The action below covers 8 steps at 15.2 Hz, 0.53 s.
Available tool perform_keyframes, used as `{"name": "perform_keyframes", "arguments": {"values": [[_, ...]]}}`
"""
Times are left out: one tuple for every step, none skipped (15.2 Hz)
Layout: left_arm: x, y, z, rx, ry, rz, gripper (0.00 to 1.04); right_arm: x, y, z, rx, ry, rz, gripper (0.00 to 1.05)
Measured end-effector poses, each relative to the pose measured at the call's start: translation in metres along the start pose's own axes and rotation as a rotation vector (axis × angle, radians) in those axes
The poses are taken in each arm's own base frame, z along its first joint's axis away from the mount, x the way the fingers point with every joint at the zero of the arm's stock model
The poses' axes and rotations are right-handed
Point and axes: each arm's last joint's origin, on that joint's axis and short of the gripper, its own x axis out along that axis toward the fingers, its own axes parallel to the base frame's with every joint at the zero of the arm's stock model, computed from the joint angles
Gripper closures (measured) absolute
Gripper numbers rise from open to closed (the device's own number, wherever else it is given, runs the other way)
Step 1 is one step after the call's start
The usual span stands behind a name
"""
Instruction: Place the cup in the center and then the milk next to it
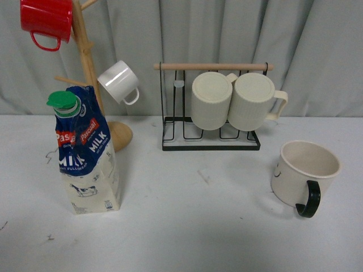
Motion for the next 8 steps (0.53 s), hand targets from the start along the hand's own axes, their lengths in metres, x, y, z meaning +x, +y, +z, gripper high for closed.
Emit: {"name": "perform_keyframes", "arguments": {"values": [[0.0, 0.0, 0.0, 0.0, 0.0, 0.0, 0.07, 0.0, 0.0, 0.0, 0.0, 0.0, 0.0, 0.06], [0.0, 0.0, 0.0, 0.0, 0.0, 0.0, 0.07, 0.0, 0.0, 0.0, 0.0, 0.0, 0.0, 0.06], [0.0, 0.0, 0.0, 0.0, 0.0, 0.0, 0.07, 0.0, 0.0, 0.0, 0.0, 0.0, 0.0, 0.06], [0.0, 0.0, 0.0, 0.0, 0.0, 0.0, 0.07, 0.0, 0.0, 0.0, 0.0, 0.0, 0.0, 0.06], [0.0, 0.0, 0.0, 0.0, 0.0, 0.0, 0.07, 0.0, 0.0, 0.0, 0.0, 0.0, 0.0, 0.06], [0.0, 0.0, 0.0, 0.0, 0.0, 0.0, 0.07, 0.0, 0.0, 0.0, 0.0, 0.0, 0.0, 0.06], [0.0, 0.0, 0.0, 0.0, 0.0, 0.0, 0.07, 0.0, 0.0, 0.0, 0.0, 0.0, 0.0, 0.06], [0.0, 0.0, 0.0, 0.0, 0.0, 0.0, 0.07, 0.0, 0.0, 0.0, 0.0, 0.0, 0.0, 0.06]]}}
